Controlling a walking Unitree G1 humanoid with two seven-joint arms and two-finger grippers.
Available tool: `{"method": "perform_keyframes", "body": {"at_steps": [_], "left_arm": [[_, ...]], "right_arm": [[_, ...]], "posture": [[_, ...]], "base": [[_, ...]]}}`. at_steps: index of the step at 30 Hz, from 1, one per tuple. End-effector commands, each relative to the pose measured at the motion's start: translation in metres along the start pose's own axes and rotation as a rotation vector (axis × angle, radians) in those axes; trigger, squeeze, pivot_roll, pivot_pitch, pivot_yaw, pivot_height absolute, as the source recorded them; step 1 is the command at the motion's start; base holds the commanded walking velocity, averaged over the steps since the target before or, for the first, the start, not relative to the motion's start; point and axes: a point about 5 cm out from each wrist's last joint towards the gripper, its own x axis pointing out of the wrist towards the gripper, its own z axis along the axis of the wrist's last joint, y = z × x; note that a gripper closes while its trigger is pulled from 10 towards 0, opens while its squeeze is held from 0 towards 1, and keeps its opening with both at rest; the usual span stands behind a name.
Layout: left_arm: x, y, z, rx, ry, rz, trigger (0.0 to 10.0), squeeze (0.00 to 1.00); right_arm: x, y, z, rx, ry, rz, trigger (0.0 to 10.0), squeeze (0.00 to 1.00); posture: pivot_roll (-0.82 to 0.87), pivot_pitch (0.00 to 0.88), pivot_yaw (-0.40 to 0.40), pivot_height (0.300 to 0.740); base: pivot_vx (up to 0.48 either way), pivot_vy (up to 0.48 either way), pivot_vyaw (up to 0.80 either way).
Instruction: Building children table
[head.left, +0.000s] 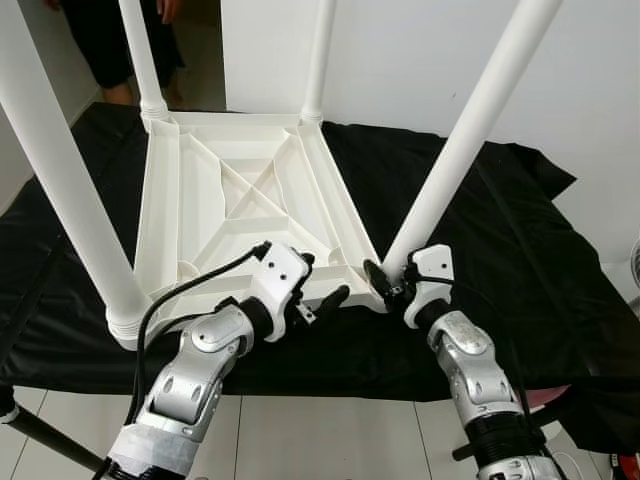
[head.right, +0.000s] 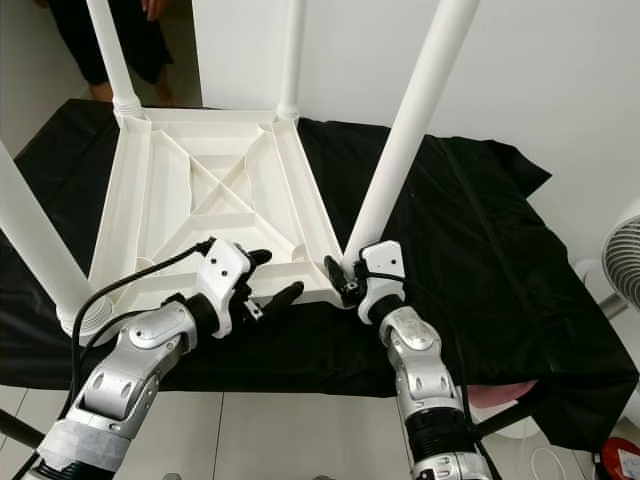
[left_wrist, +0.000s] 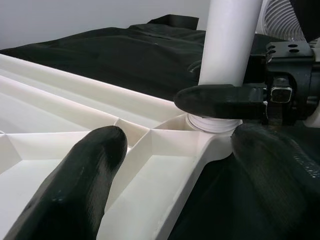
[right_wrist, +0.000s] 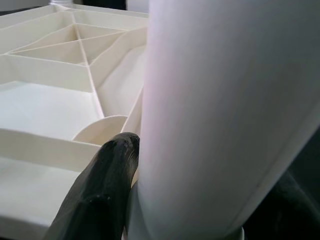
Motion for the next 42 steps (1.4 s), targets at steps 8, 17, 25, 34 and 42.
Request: {"method": "perform_keyframes", "body": {"at_steps": [8, 17, 25, 34, 42], "left_arm": [[0.002, -0.001, -0.002, -0.002, 0.006, 0.022, 10.0, 0.00], [0.002, -0.002, -0.001, -0.001, 0.006, 0.020, 10.0, 0.00], [0.002, -0.003, -0.002, -0.002, 0.004, 0.016, 10.0, 0.00], [0.001, -0.004, -0.001, -0.002, 0.003, 0.006, 10.0, 0.00], [0.003, -0.007, 0.001, 0.003, 0.000, -0.026, 10.0, 0.00]], "right_arm": [[-0.007, 0.010, -0.005, 0.058, 0.046, -0.275, 10.0, 0.00], [-0.009, 0.010, 0.005, 0.059, 0.009, -0.289, 10.0, 1.00], [-0.005, -0.002, 0.015, 0.071, -0.017, -0.114, 10.0, 1.00], [-0.004, -0.013, 0.023, -0.031, -0.035, 0.193, 10.0, 0.00], [0.000, -0.019, 0.015, -0.082, 0.033, 0.441, 10.0, 0.00]], "posture": [[-0.02, 0.000, -0.102, 0.740], [-0.03, 0.000, -0.100, 0.740], [-0.03, 0.000, -0.102, 0.740], [-0.03, 0.000, -0.088, 0.740], [-0.03, 0.000, -0.081, 0.740]], "base": [[0.000, 0.000, 0.00], [0.000, 0.000, 0.00], [0.000, 0.000, 0.00], [0.000, 0.000, 0.00], [0.000, 0.000, 0.00]]}}
